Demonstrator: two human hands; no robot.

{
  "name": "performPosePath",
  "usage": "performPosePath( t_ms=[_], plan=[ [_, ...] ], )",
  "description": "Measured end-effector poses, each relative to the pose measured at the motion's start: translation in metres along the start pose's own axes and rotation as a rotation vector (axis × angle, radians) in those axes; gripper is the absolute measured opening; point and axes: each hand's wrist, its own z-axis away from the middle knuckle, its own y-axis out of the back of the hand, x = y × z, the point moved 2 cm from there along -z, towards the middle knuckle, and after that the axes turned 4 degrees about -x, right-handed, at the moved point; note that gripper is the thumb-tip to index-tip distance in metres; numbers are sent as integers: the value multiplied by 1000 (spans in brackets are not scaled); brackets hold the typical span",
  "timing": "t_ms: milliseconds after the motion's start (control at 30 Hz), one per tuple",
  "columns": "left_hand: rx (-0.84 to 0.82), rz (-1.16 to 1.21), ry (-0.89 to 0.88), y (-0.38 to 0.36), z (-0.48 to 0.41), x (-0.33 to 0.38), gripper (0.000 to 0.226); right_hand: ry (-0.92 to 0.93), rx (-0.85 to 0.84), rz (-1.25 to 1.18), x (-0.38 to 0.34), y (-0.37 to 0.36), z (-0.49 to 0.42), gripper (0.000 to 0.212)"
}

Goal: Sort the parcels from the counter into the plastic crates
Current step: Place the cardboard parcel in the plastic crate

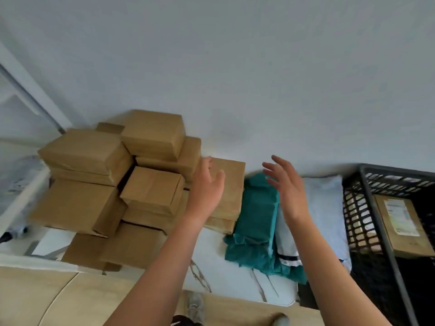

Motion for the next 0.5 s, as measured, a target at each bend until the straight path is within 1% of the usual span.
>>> performPosePath(
  t_ms=[67, 100, 167, 233, 300, 367, 400, 467, 500],
  plan=[
    [-150, -277, 127, -2, -9, -28, 71, -158, 1, 84, 32, -35, -10, 44],
    [-214, -352, 174, -4, -11, -41, 77, -243, 0, 156, 48, -51, -12, 51],
    [-289, -389, 253, -11, -14, -63, 84, -430, -11, 261, 80, -75, -12, 62],
    [-290, -344, 334, -17, -14, -79, 82, -566, -29, 301, 111, -90, -7, 65],
    [-242, -266, 386, -19, -15, -89, 67, -618, -33, 304, 132, -97, 0, 66],
    [-216, -215, 395, -17, -17, -90, 45, -625, -3, 282, 130, -99, 6, 65],
    [-218, -218, 377, -15, -18, -90, 40, -623, 17, 266, 123, -98, 7, 61],
    [-234, -251, 325, -9, -18, -83, 42, -627, 47, 236, 110, -90, 6, 53],
    [-240, -276, 296, -5, -17, -77, 48, -632, 58, 220, 103, -85, 4, 50]
  ],
)
